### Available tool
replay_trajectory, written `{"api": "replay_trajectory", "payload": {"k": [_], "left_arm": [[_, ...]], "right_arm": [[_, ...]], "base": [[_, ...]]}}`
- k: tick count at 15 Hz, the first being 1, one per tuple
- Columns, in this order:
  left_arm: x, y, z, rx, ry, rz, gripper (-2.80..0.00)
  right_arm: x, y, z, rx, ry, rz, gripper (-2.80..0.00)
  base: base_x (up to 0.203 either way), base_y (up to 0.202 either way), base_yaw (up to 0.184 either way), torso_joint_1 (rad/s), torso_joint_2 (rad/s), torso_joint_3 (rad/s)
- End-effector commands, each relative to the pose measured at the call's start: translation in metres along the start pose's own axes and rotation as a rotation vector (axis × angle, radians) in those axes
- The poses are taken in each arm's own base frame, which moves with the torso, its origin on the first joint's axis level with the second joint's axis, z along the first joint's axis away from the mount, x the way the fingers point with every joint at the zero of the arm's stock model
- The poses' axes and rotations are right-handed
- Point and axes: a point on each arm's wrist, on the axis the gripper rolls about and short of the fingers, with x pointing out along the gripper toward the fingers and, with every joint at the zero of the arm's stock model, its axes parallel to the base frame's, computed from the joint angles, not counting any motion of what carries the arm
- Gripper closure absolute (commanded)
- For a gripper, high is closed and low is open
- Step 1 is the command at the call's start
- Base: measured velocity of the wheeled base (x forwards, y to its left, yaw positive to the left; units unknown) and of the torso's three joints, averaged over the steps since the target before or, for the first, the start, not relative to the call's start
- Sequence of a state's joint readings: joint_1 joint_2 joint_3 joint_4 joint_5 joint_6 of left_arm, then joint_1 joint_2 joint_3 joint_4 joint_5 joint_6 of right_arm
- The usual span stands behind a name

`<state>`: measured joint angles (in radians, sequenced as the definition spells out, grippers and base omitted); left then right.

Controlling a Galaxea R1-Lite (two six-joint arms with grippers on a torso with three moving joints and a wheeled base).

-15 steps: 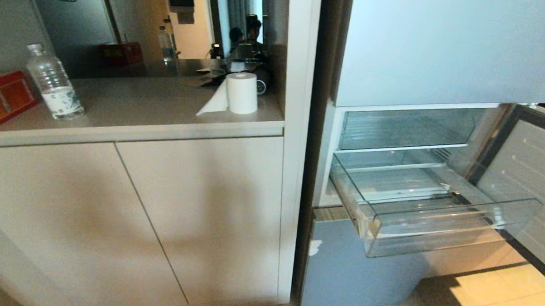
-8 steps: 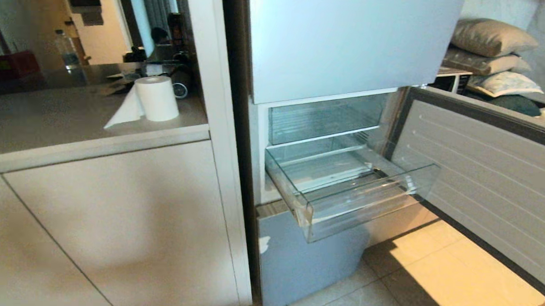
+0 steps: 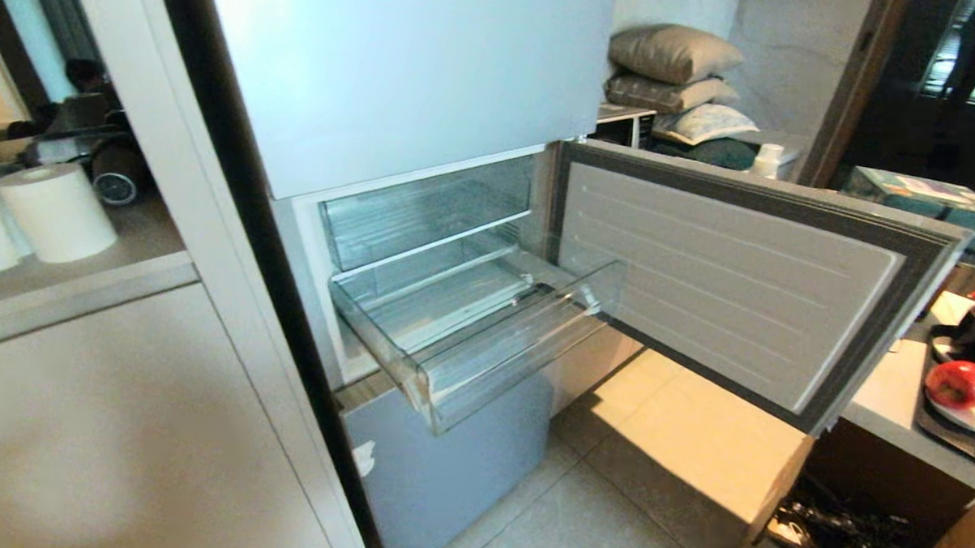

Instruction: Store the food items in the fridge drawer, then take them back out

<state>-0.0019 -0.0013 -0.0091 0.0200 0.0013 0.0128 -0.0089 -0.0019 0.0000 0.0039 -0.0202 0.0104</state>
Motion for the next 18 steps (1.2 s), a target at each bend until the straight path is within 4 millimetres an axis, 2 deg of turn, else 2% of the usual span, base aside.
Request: {"api": "replay_trajectory", "payload": {"k": [1, 4, 6, 9, 12, 13, 14, 18], "left_arm": [[0.0, 0.0, 0.0, 0.0, 0.001, 0.001, 0.0], [0.0, 0.0, 0.0, 0.0, 0.001, 0.001, 0.0], [0.0, 0.0, 0.0, 0.001, 0.001, 0.001, 0.0], [0.0, 0.0, 0.0, 0.0, 0.001, 0.001, 0.0], [0.0, 0.0, 0.0, 0.0, 0.001, 0.001, 0.0], [0.0, 0.0, 0.0, 0.0, 0.001, 0.001, 0.0], [0.0, 0.0, 0.0, 0.0, 0.001, 0.001, 0.0], [0.0, 0.0, 0.0, 0.0, 0.001, 0.001, 0.0]], "right_arm": [[0.0, 0.0, 0.0, 0.004, 0.004, 0.001, 0.0], [0.01, 0.0, 0.004, -0.002, 0.124, -0.007, 0.0], [0.025, 0.0, 0.02, 0.051, 0.208, -0.077, 0.0], [0.07, -0.008, 0.056, 0.18, 0.322, -0.279, 0.0], [0.125, -0.039, 0.072, 0.273, 0.384, -0.493, 0.0], [0.142, -0.055, 0.072, 0.293, 0.393, -0.56, -0.76], [0.159, -0.075, 0.07, 0.309, 0.397, -0.62, -2.8], [0.209, -0.135, 0.053, 0.329, 0.371, -0.72, -2.8]], "base": [[0.003, 0.008, -0.162, 0.006, 0.0, 0.002], [0.0, 0.006, -0.07, 0.001, 0.0, 0.004], [0.0, 0.0, 0.0, 0.0, 0.0, 0.0], [0.0, 0.0, 0.0, 0.0, 0.0, 0.0], [0.0, 0.0, 0.0, 0.0, 0.0, 0.0], [0.0, 0.0, 0.0, 0.0, 0.0, 0.0], [0.0, 0.0, 0.0, 0.0, 0.0, 0.0], [0.0, 0.0, 0.0, 0.0, 0.0, 0.0]]}}
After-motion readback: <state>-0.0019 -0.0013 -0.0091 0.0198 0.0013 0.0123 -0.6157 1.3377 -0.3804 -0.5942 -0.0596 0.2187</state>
